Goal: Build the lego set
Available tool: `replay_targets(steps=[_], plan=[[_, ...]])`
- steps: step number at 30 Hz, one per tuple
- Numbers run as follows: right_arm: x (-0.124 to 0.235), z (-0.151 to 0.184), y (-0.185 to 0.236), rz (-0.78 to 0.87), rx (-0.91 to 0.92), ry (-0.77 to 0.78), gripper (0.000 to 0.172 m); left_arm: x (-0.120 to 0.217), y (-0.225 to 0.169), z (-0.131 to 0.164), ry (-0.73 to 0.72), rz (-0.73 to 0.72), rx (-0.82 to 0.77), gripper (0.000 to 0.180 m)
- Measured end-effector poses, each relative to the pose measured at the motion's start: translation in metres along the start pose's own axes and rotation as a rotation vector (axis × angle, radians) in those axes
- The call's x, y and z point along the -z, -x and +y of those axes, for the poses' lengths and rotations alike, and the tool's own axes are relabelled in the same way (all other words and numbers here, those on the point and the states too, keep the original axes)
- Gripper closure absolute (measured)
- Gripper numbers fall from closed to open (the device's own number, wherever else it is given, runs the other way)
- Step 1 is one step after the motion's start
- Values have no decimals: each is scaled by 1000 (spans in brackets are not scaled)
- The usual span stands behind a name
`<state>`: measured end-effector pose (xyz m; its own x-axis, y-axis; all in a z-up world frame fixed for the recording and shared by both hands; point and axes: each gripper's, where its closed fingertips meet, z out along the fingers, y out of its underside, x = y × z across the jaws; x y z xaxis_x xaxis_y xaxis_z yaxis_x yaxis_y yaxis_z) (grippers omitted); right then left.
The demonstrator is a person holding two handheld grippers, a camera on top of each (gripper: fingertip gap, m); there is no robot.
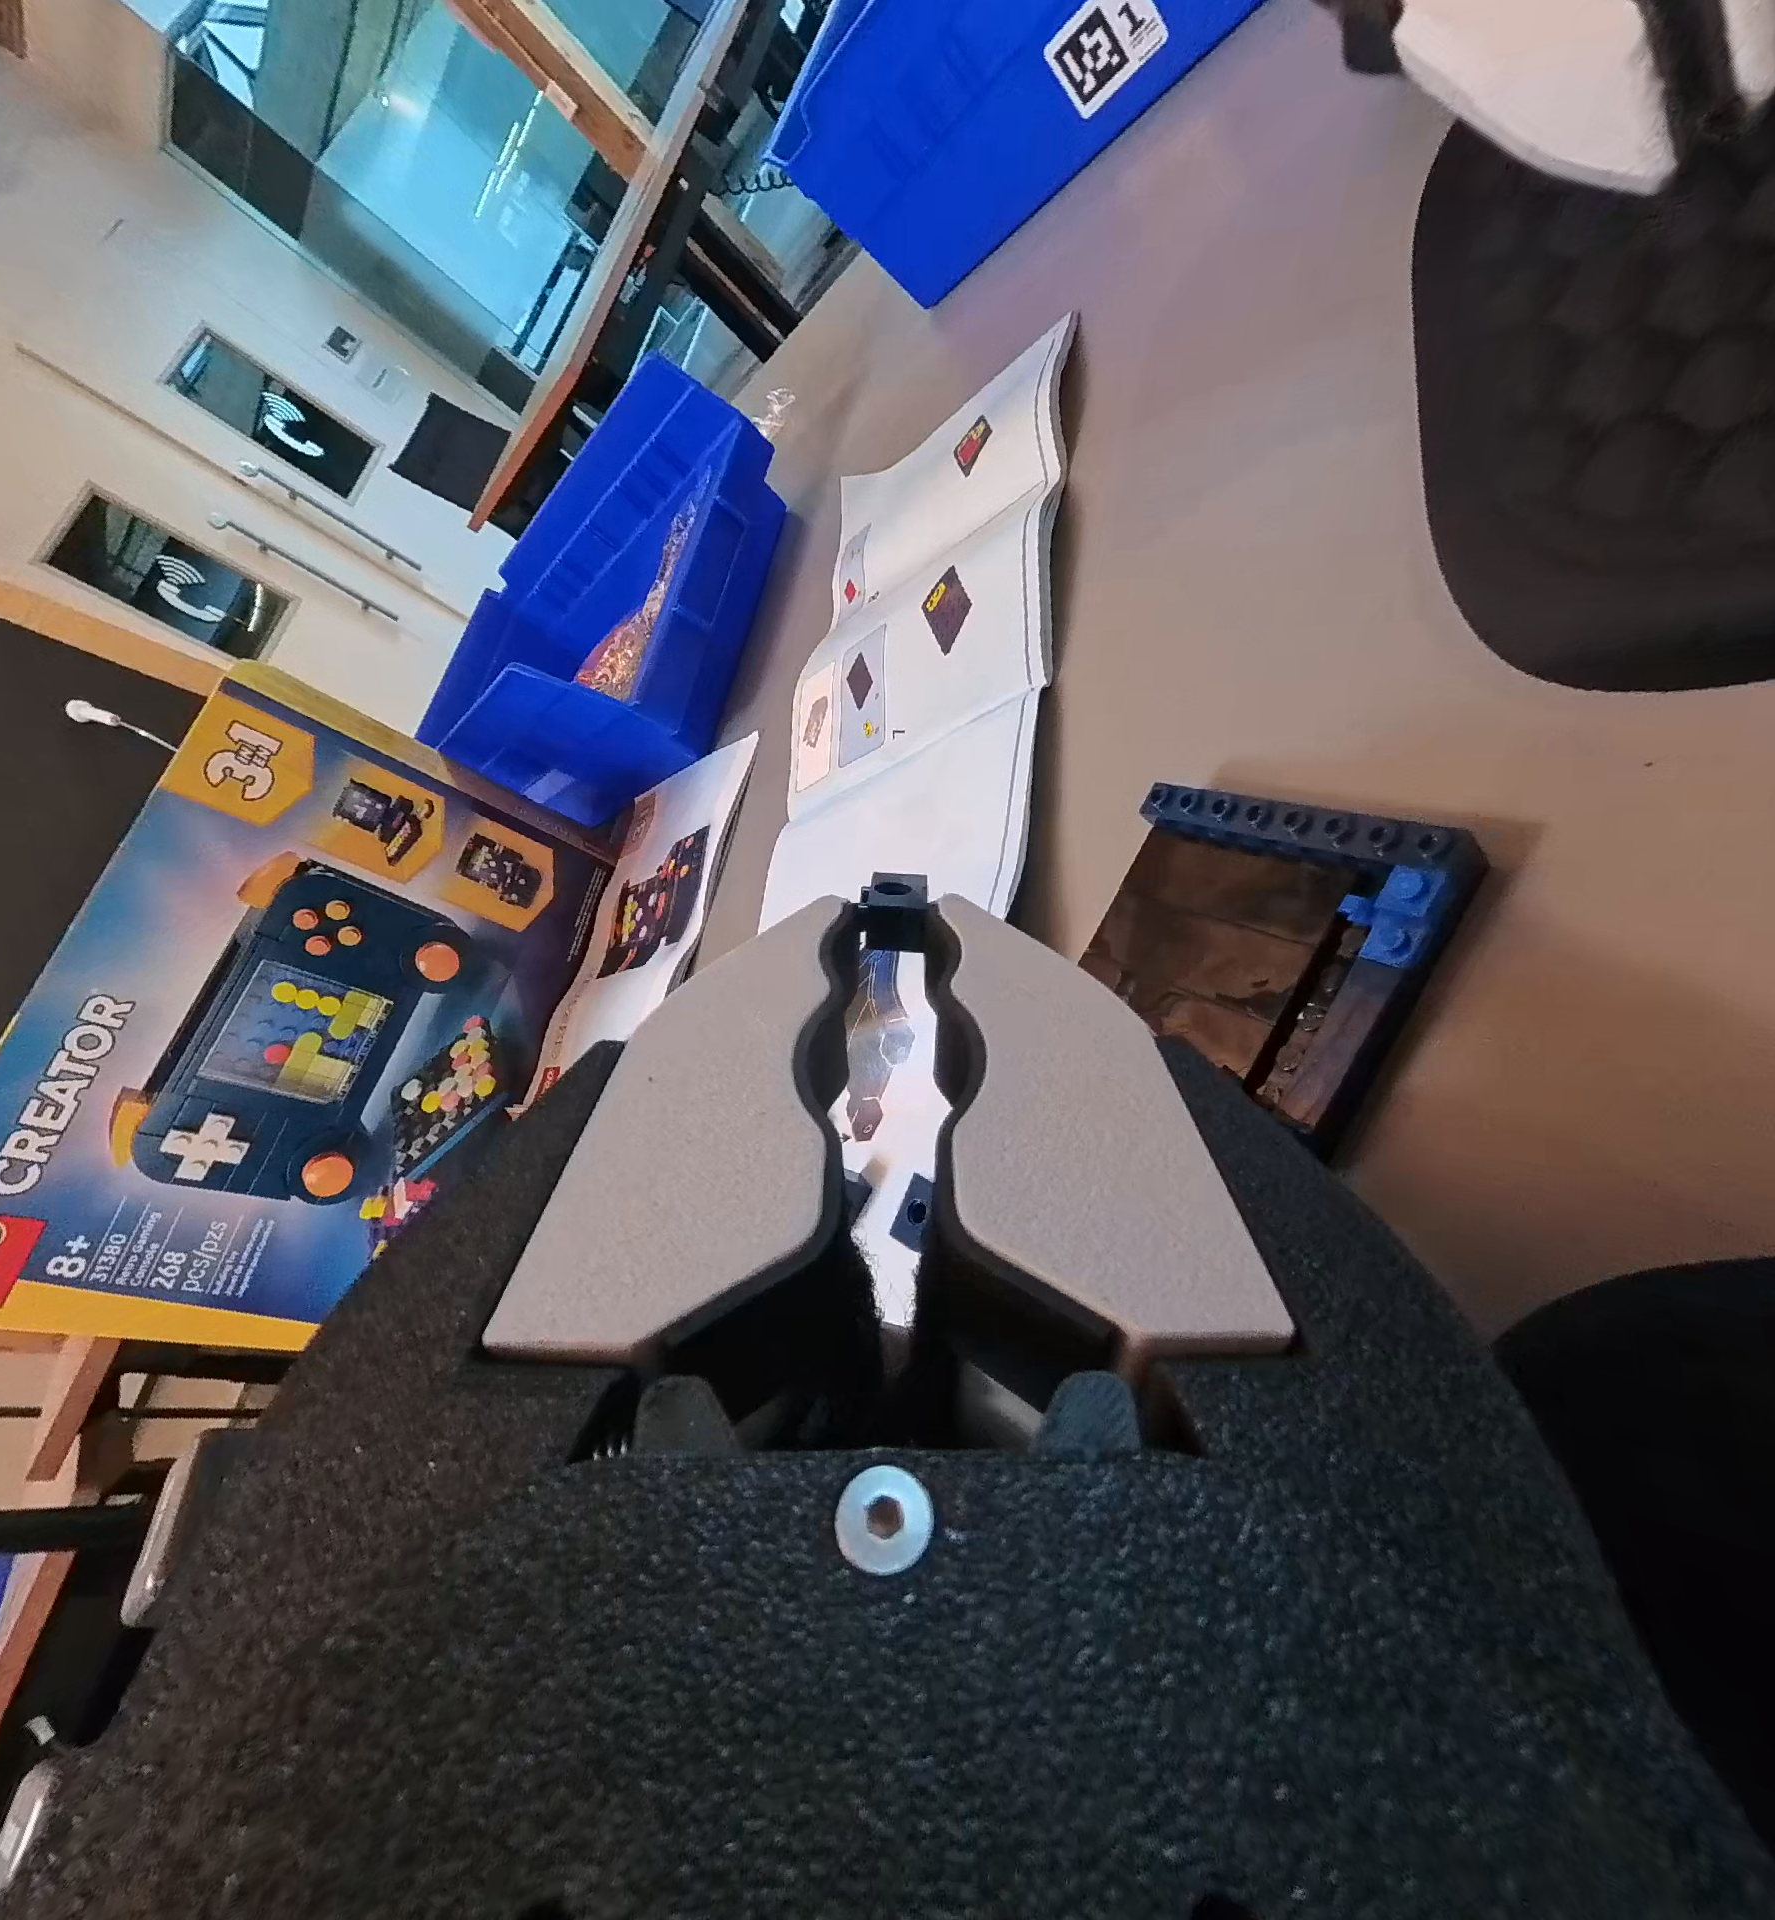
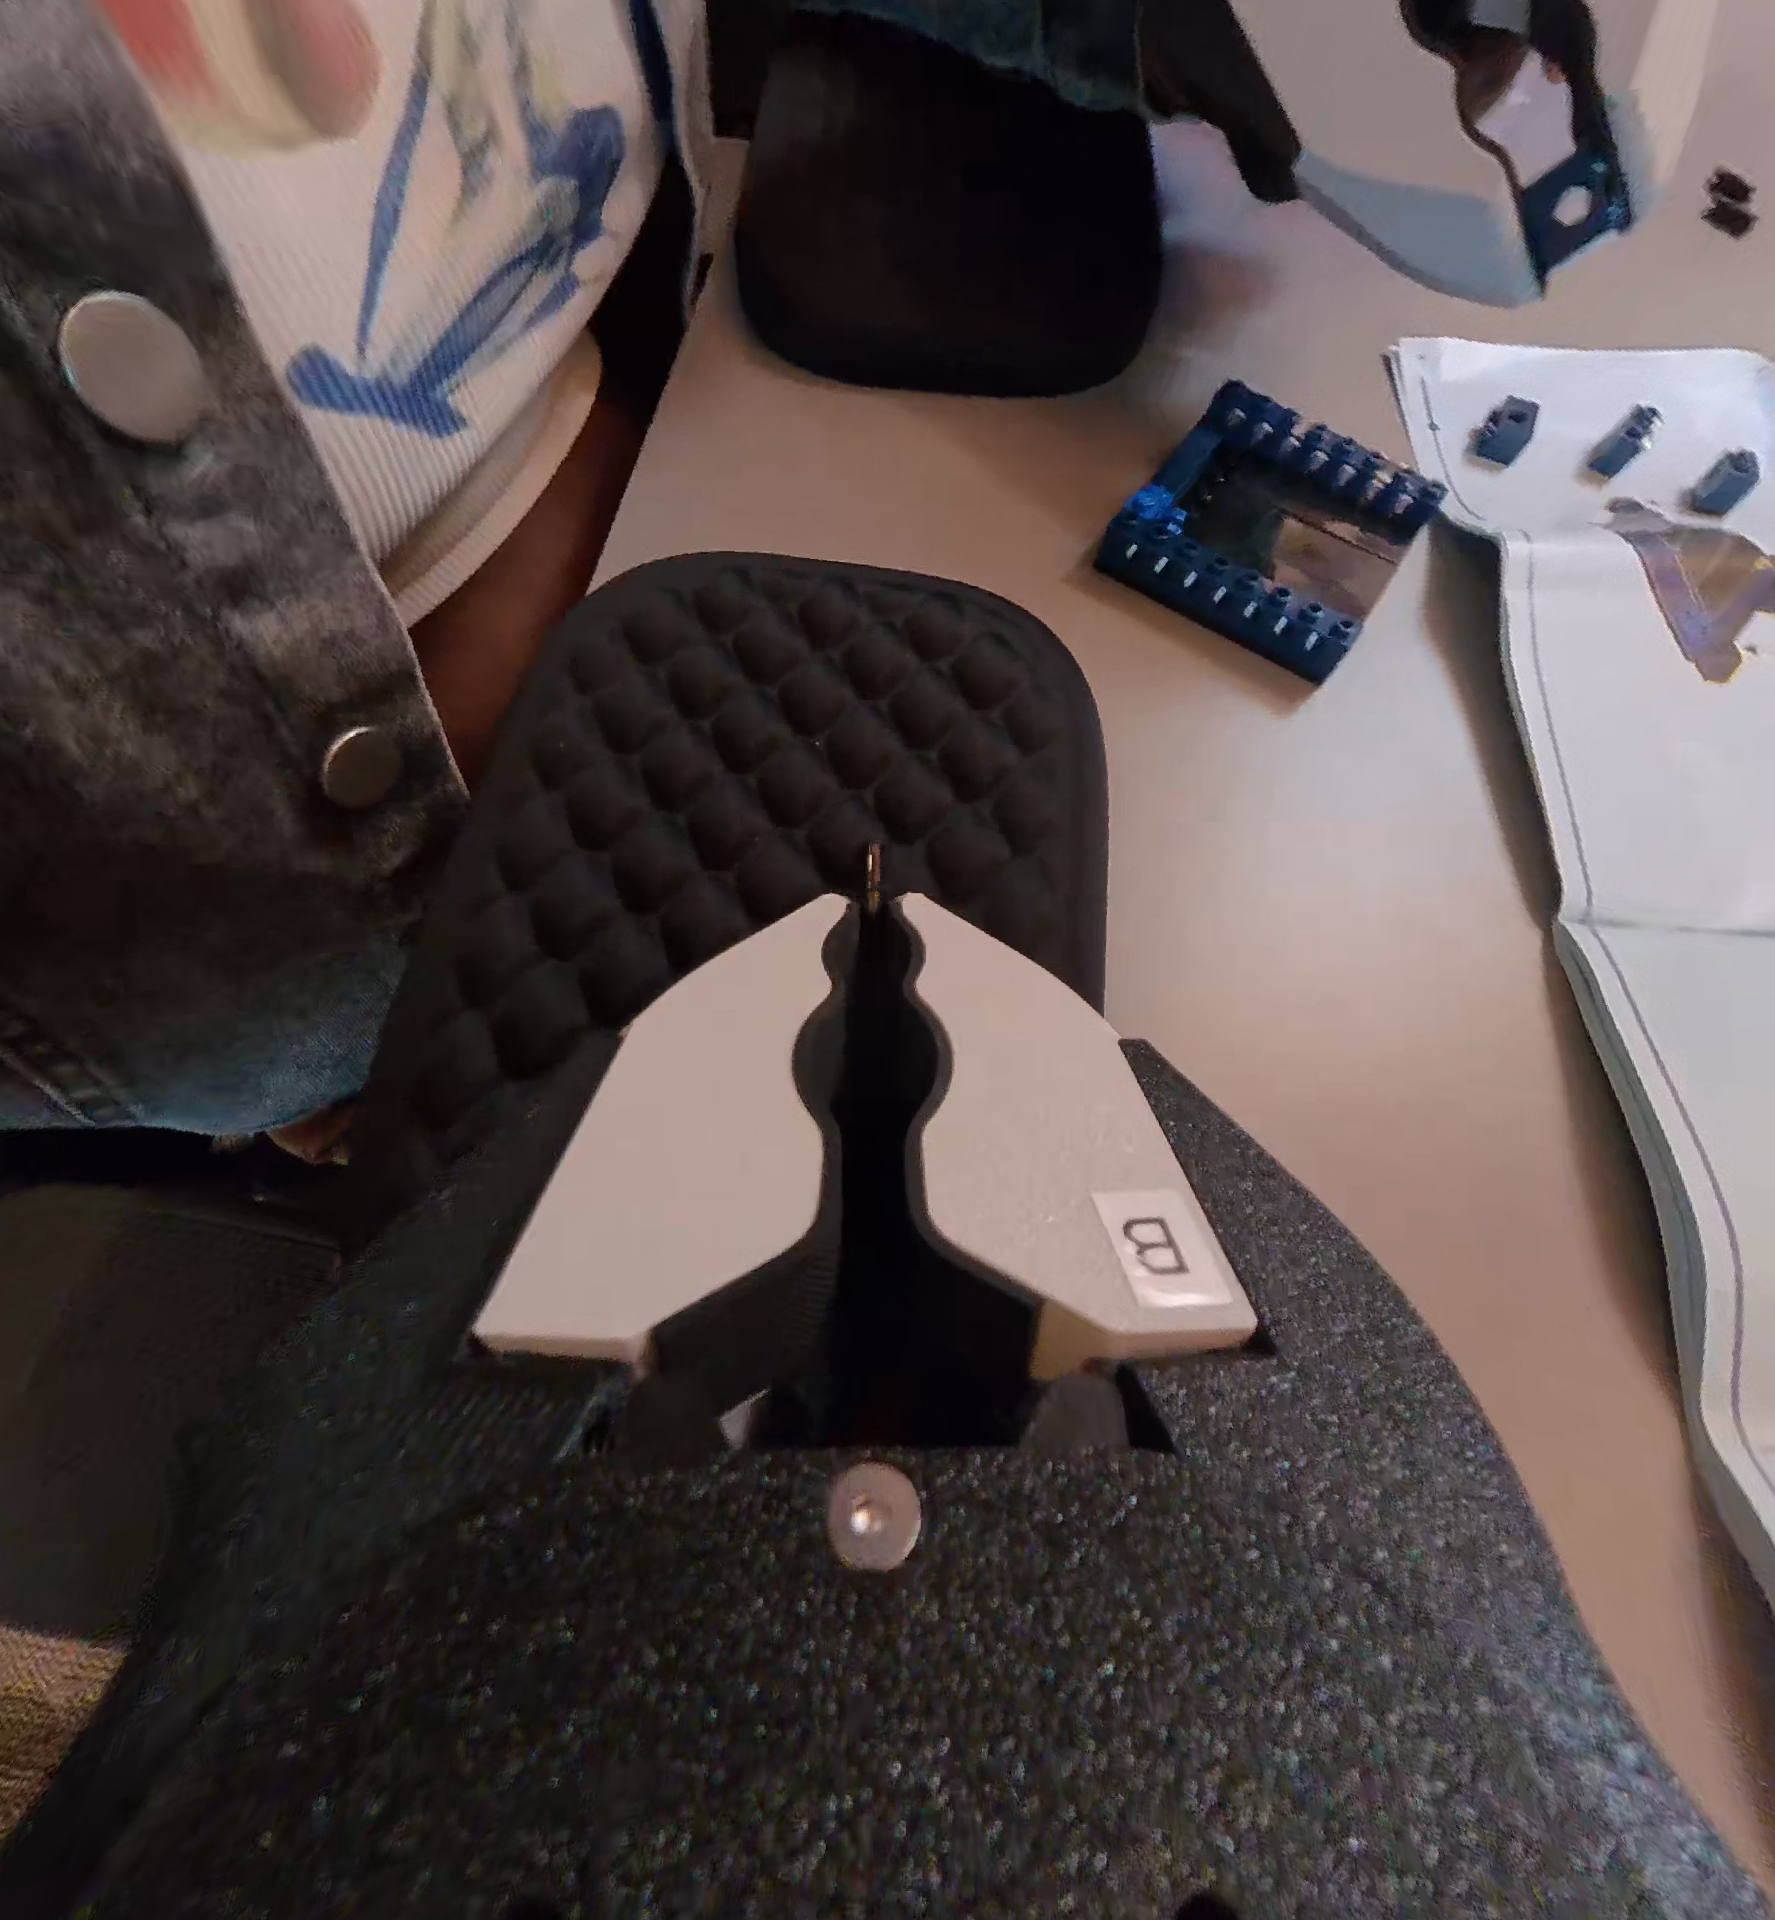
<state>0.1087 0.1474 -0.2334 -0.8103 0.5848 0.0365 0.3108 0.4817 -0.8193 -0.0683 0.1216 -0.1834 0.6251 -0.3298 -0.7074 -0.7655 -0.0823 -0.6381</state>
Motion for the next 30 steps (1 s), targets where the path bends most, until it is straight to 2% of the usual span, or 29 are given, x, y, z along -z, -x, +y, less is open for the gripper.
replay_targets(steps=[3,7,9,12,16,18,20,22,30], plan=[[6,5,-5,119,-12,188,167,-1,-1,0,0,5,1,169],[25,3,-20,368,121,503,167,-2,-3,-4,-18,23,25,169],[28,-9,-32,495,194,545,167,-1,-4,-11,-47,48,80,169],[24,-39,-60,693,341,522,167,-2,-4,-14,-49,75,173,169],[-1,-78,-106,921,745,595,167,-2,1,-9,10,46,157,169],[-24,-90,-122,951,950,647,167,-3,-2,-6,39,80,184,169],[-46,-99,-128,916,1073,629,167,-4,-7,-1,71,145,242,170],[-54,-106,-131,900,1088,610,167,-4,-9,3,84,173,286,169],[-70,-100,-135,886,1217,757,168,-9,-8,13,170,157,346,169]])
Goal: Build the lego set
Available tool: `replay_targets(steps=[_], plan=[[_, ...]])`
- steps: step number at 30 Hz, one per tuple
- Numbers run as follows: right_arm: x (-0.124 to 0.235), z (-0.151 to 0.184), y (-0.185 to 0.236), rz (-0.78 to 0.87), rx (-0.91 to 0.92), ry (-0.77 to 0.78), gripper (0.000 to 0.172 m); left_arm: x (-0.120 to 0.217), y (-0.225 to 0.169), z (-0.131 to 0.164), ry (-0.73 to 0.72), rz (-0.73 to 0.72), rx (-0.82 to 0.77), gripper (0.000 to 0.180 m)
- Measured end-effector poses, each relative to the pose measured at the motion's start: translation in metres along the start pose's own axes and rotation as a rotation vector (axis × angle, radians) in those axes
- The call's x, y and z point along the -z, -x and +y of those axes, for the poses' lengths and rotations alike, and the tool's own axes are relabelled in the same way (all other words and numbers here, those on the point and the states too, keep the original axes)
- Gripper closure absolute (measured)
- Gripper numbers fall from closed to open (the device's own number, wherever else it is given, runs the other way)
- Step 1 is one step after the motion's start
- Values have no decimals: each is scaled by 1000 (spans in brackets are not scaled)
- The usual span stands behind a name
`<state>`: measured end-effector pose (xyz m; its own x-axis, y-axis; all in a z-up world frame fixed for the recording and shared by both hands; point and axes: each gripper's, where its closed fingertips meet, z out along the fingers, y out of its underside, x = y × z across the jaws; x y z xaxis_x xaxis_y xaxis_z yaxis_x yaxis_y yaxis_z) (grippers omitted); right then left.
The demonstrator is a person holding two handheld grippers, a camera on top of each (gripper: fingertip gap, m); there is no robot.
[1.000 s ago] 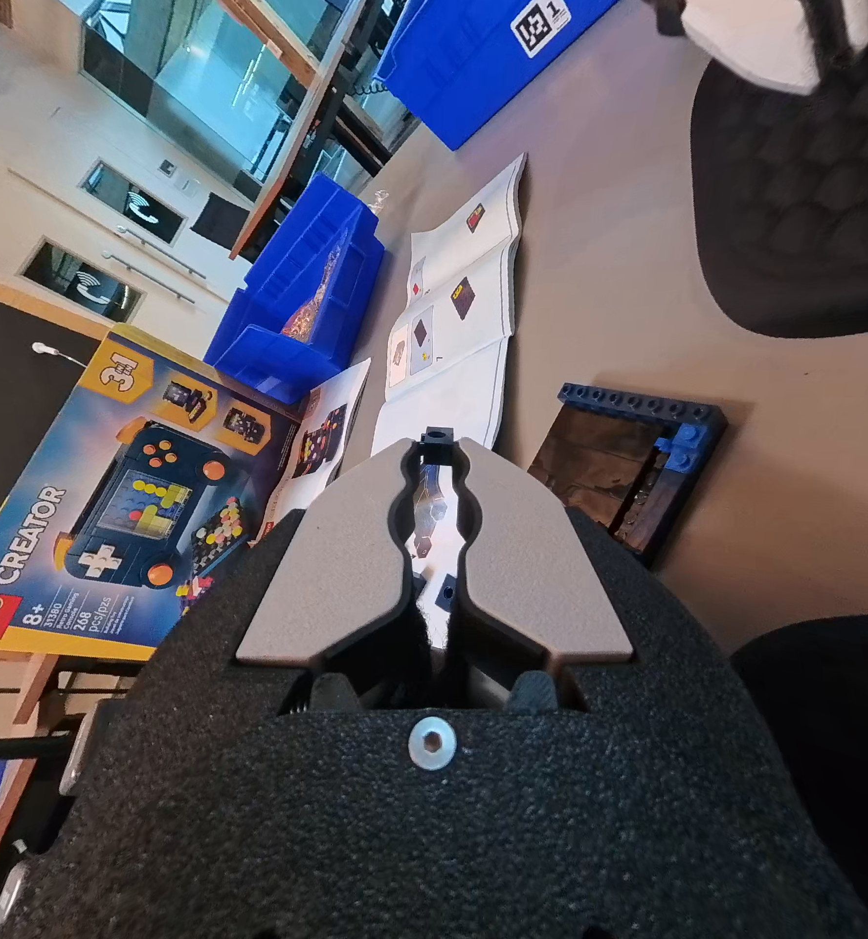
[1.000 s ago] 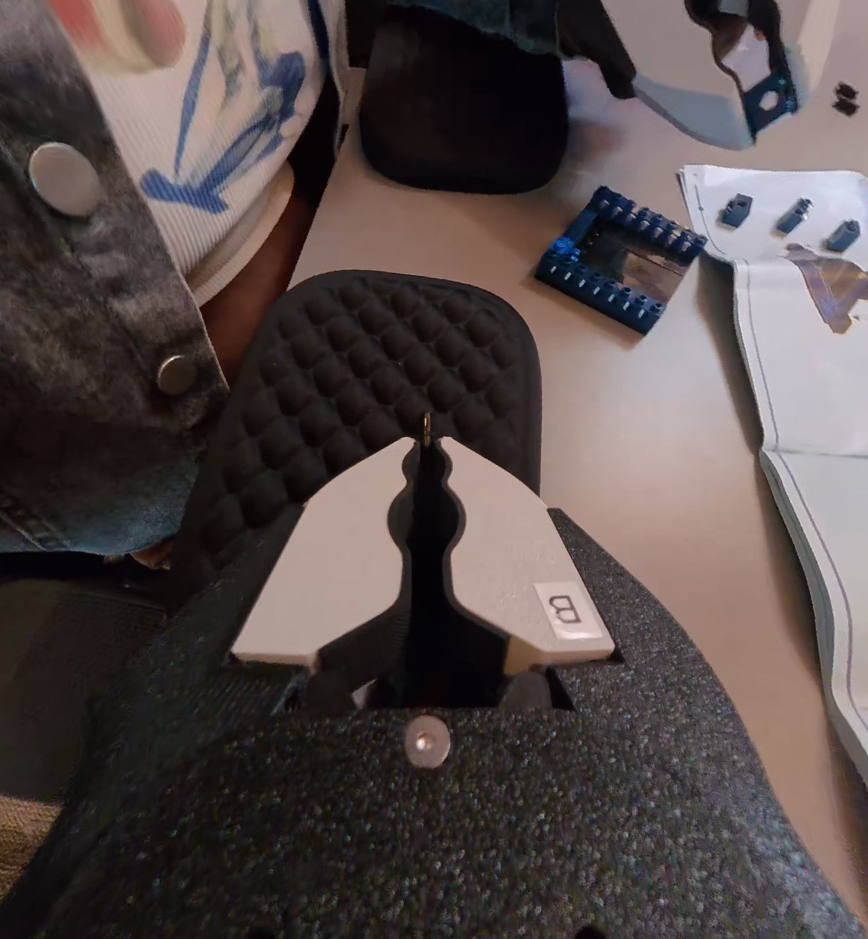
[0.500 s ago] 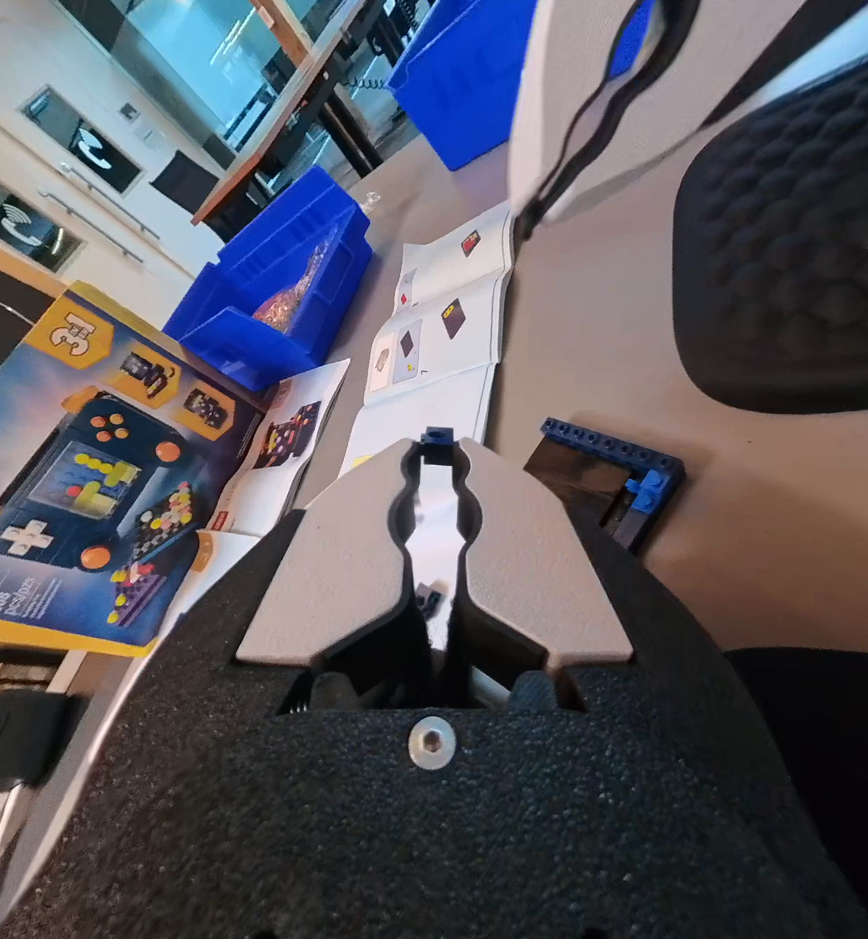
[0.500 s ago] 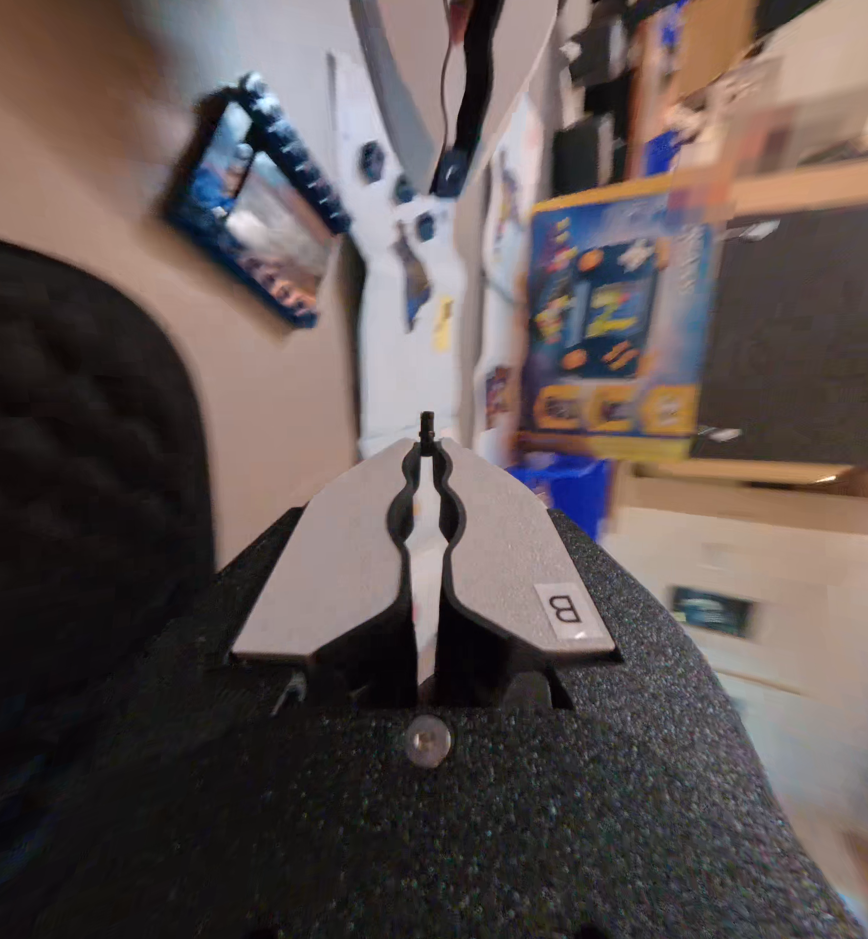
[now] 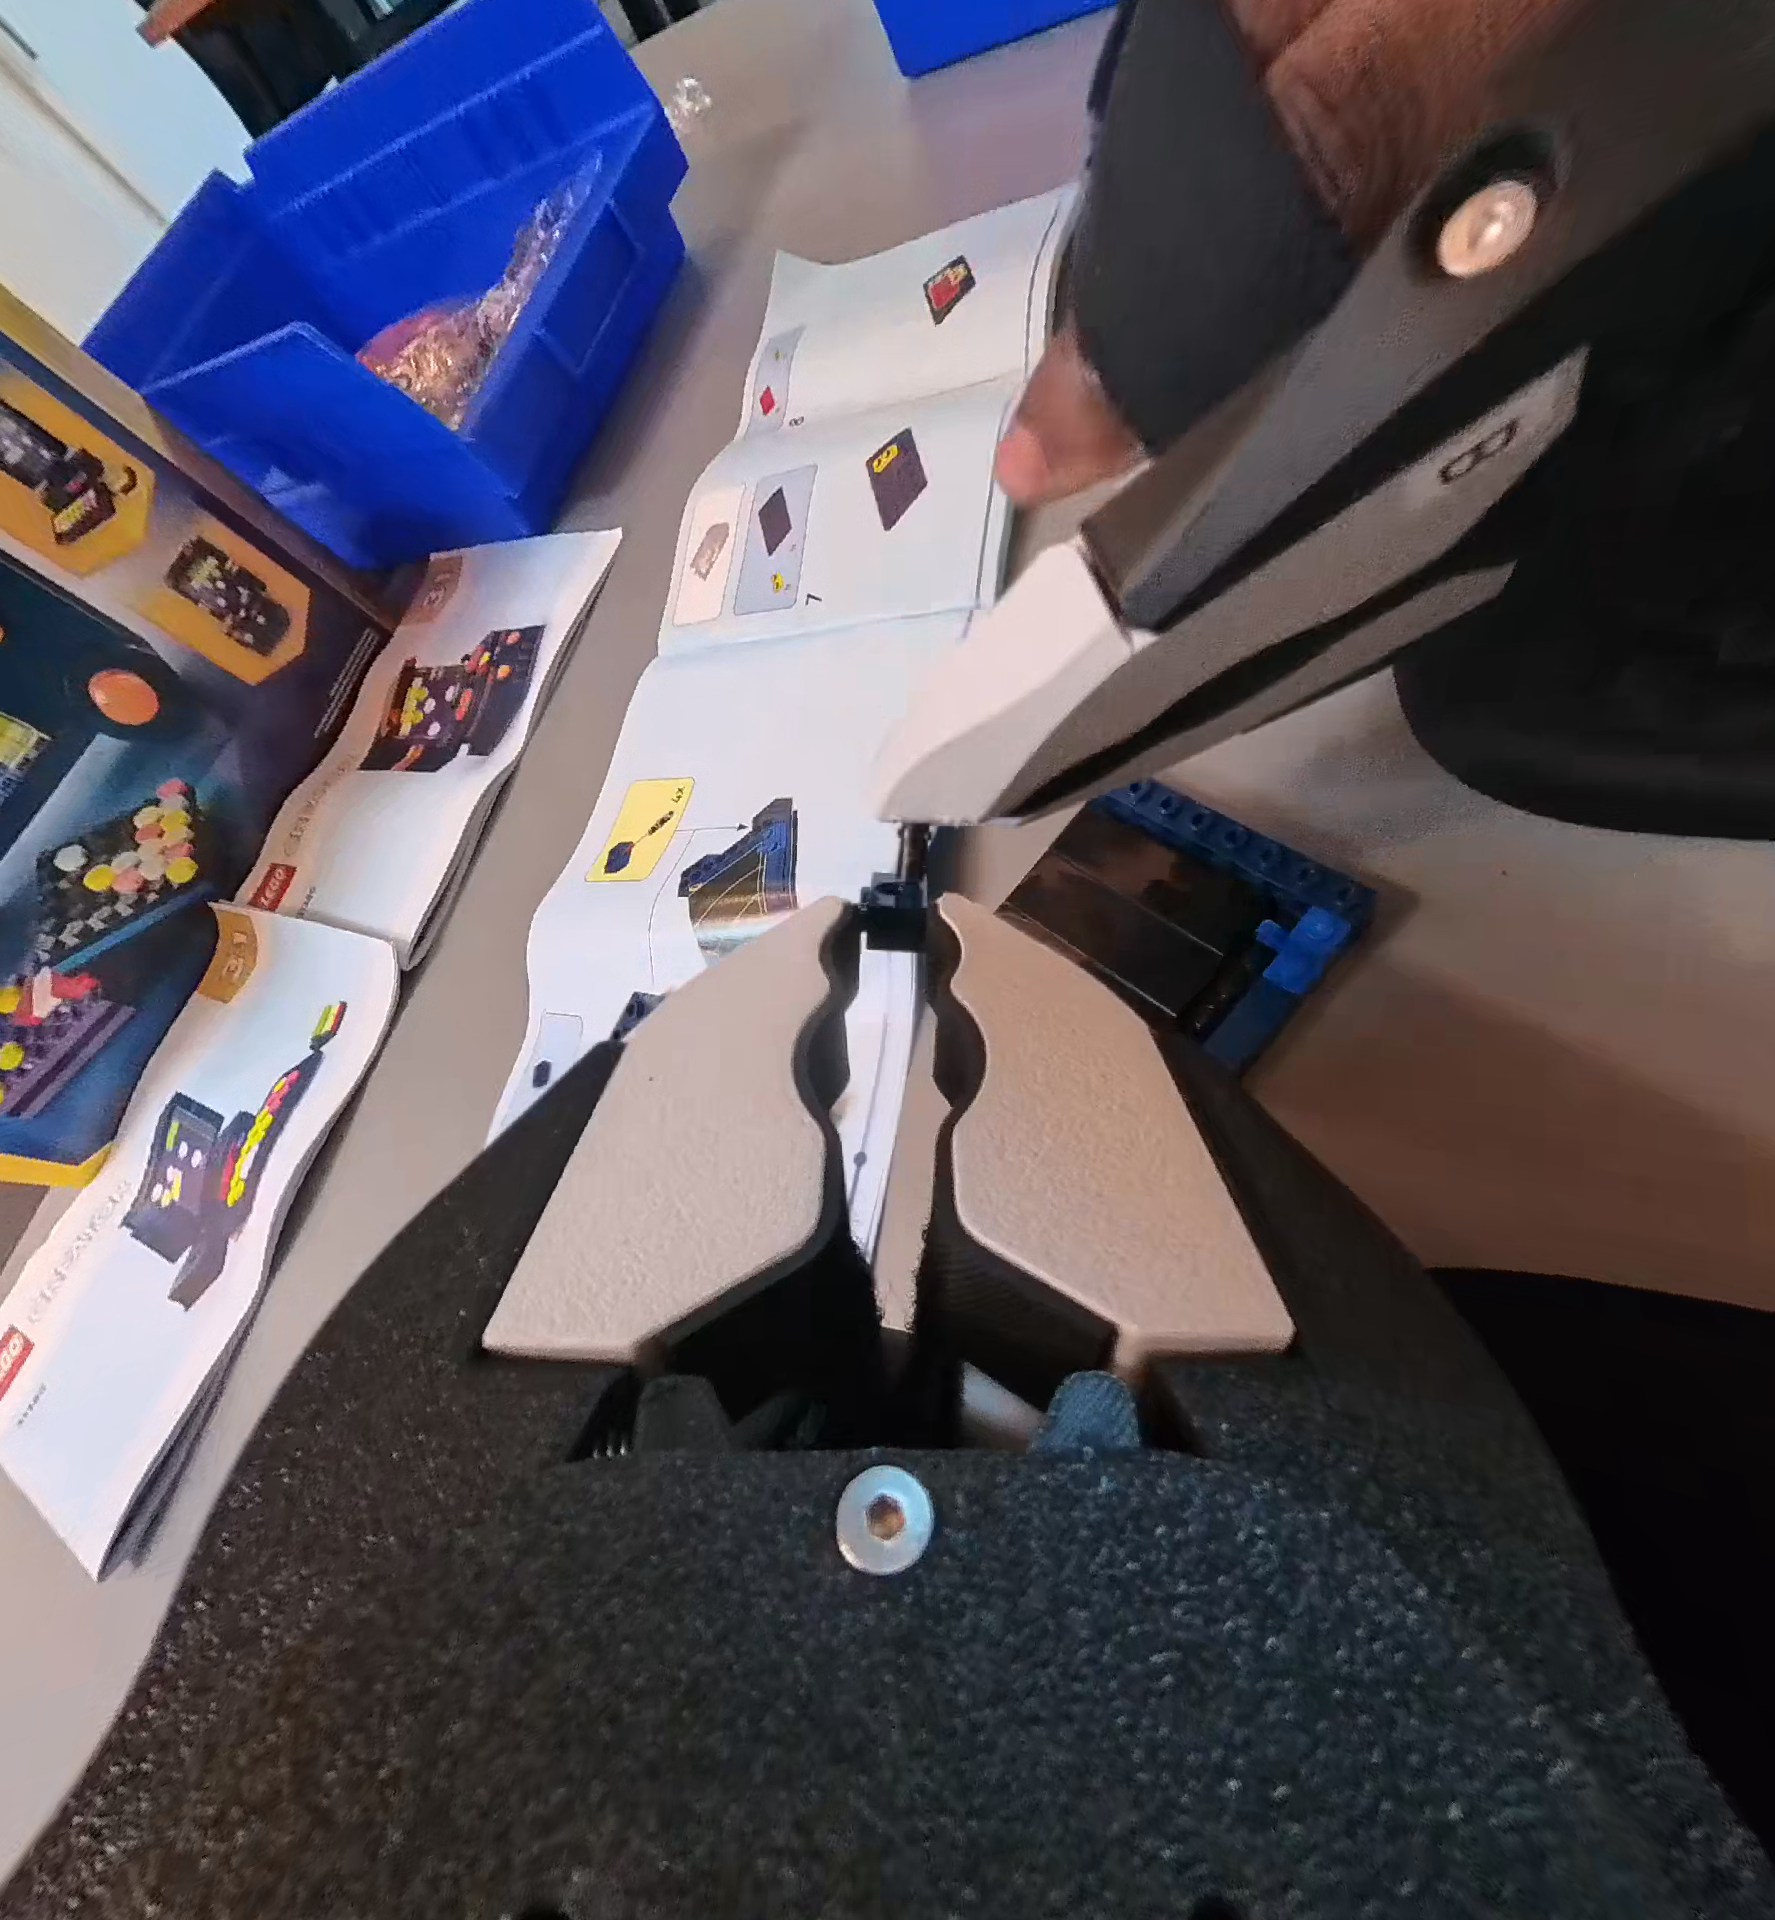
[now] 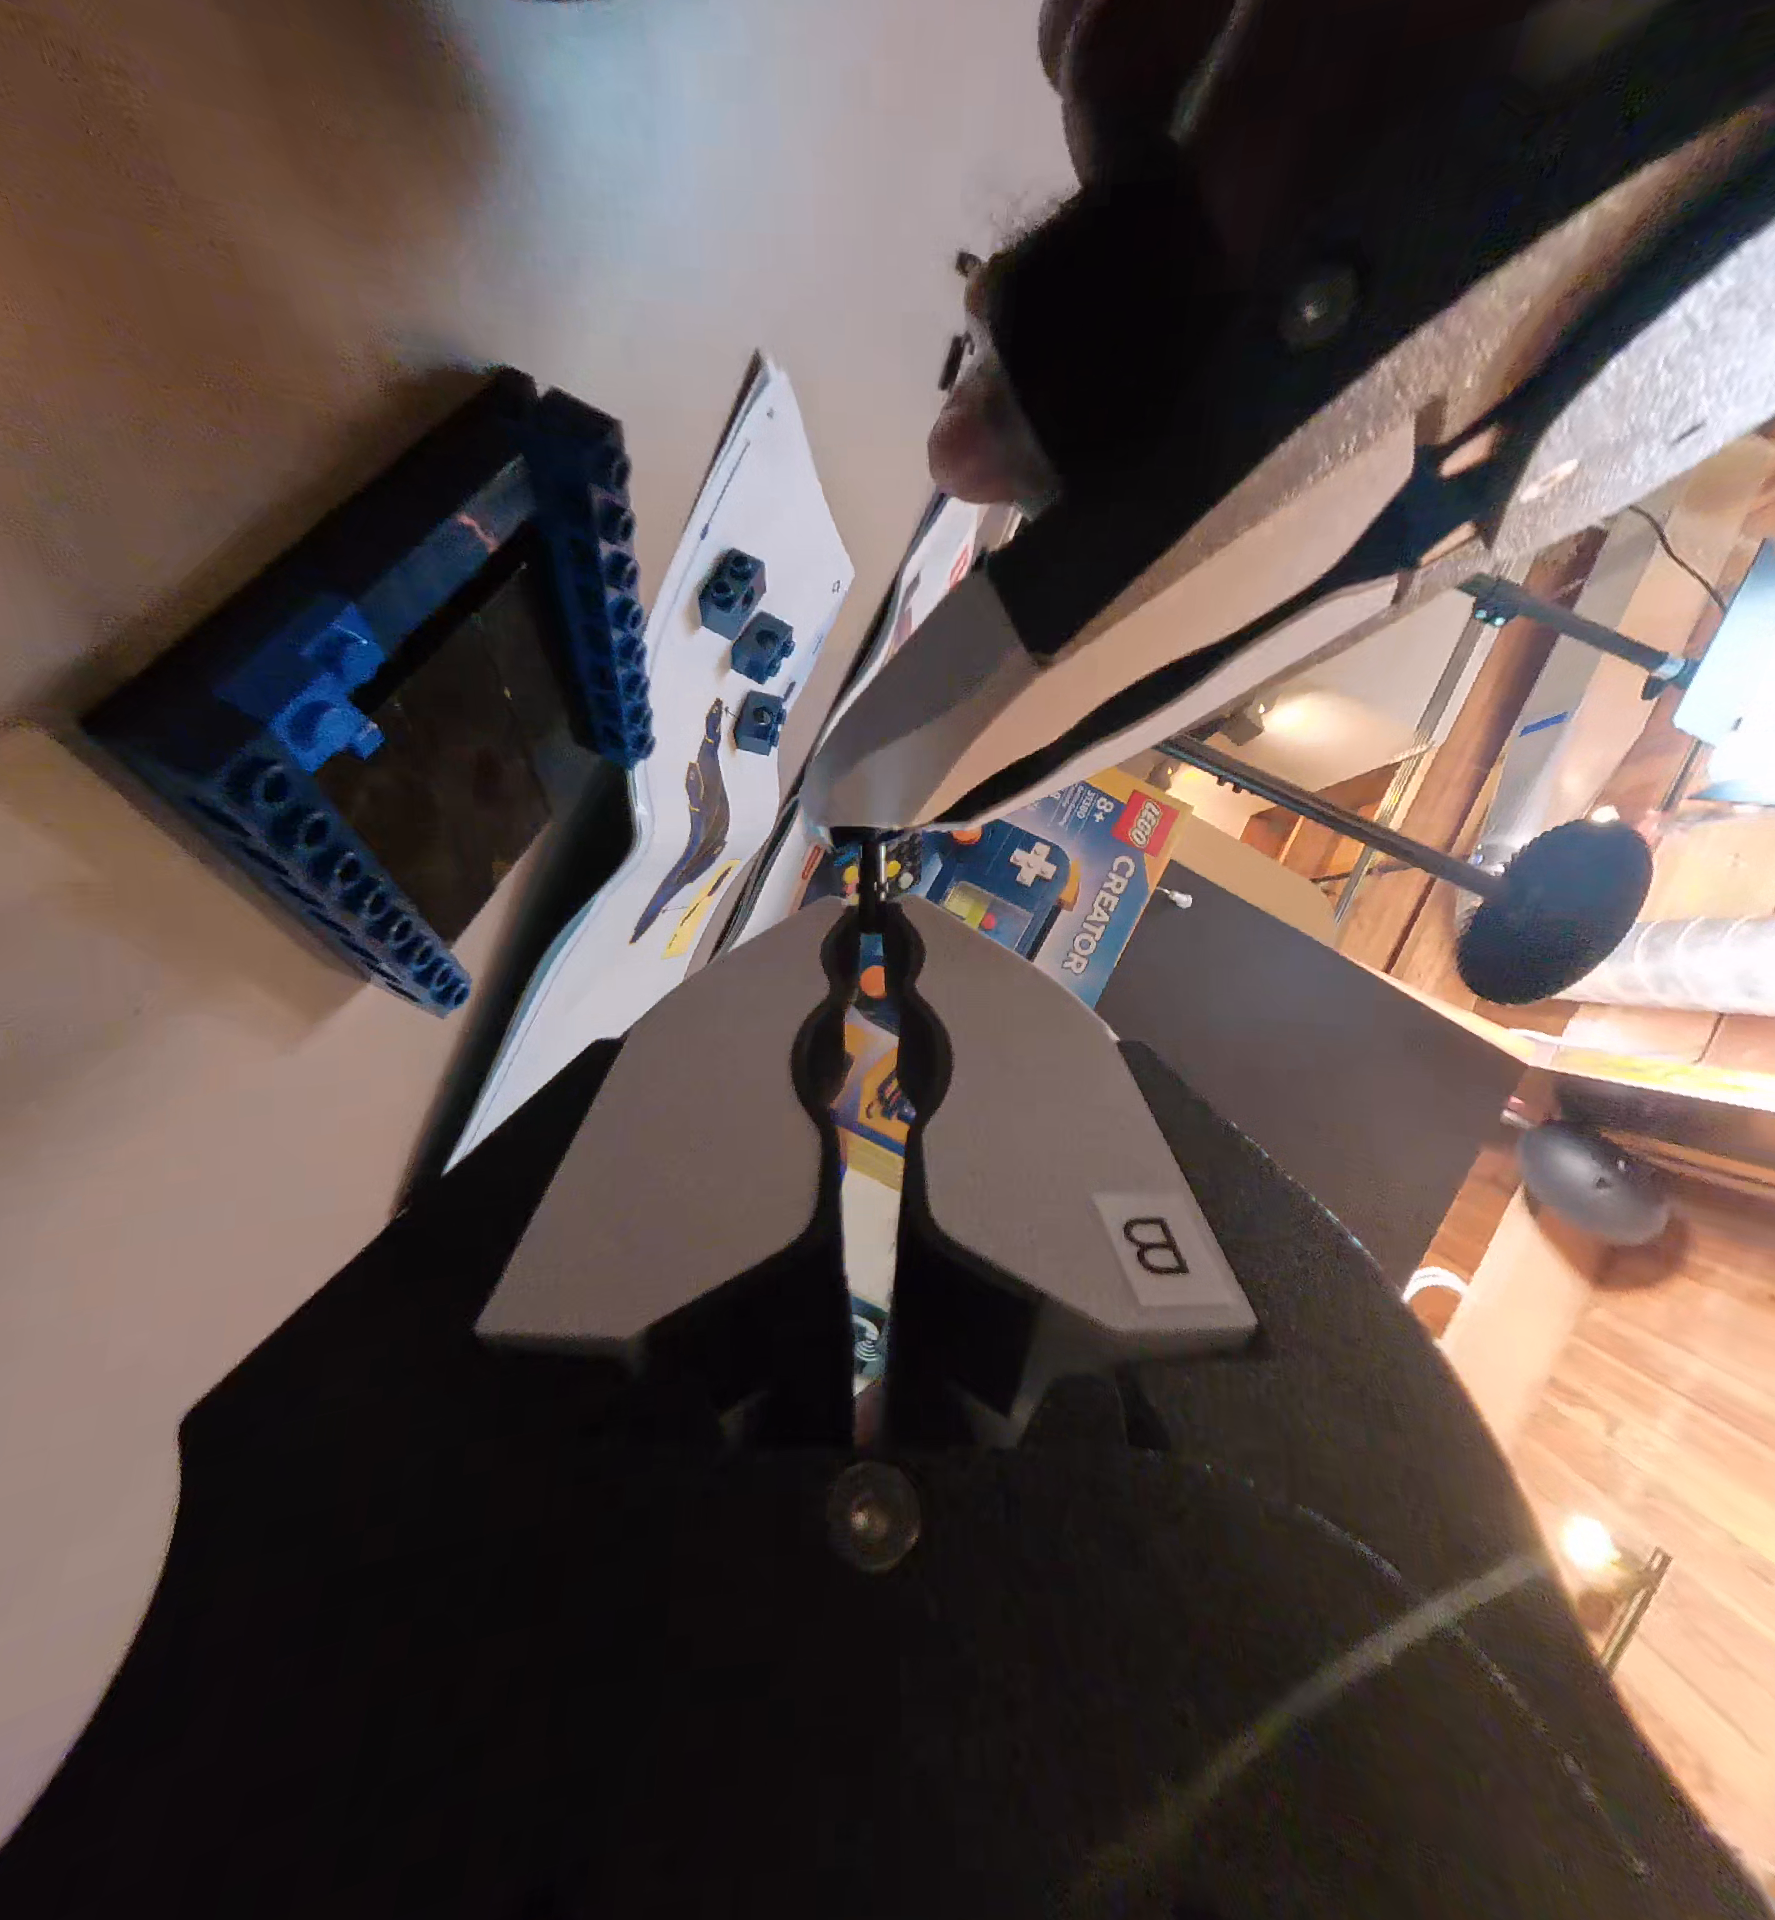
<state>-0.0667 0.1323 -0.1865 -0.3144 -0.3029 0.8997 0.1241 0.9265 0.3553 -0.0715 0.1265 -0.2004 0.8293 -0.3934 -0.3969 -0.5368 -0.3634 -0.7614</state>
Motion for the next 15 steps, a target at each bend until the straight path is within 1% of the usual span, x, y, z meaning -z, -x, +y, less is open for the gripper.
replay_targets(steps=[4,10,13,15], plan=[[-1,-1,-2,-3,50,-20,168,-2,-1,-1,-1,-3,-20,169],[-4,-2,-2,-20,151,-9,167,-4,3,1,58,-101,-125,170],[-5,-2,-2,-28,136,-4,168,-4,4,2,90,-141,-166,169],[-5,-3,-1,-33,107,13,168,-4,4,3,102,-139,-138,170]])
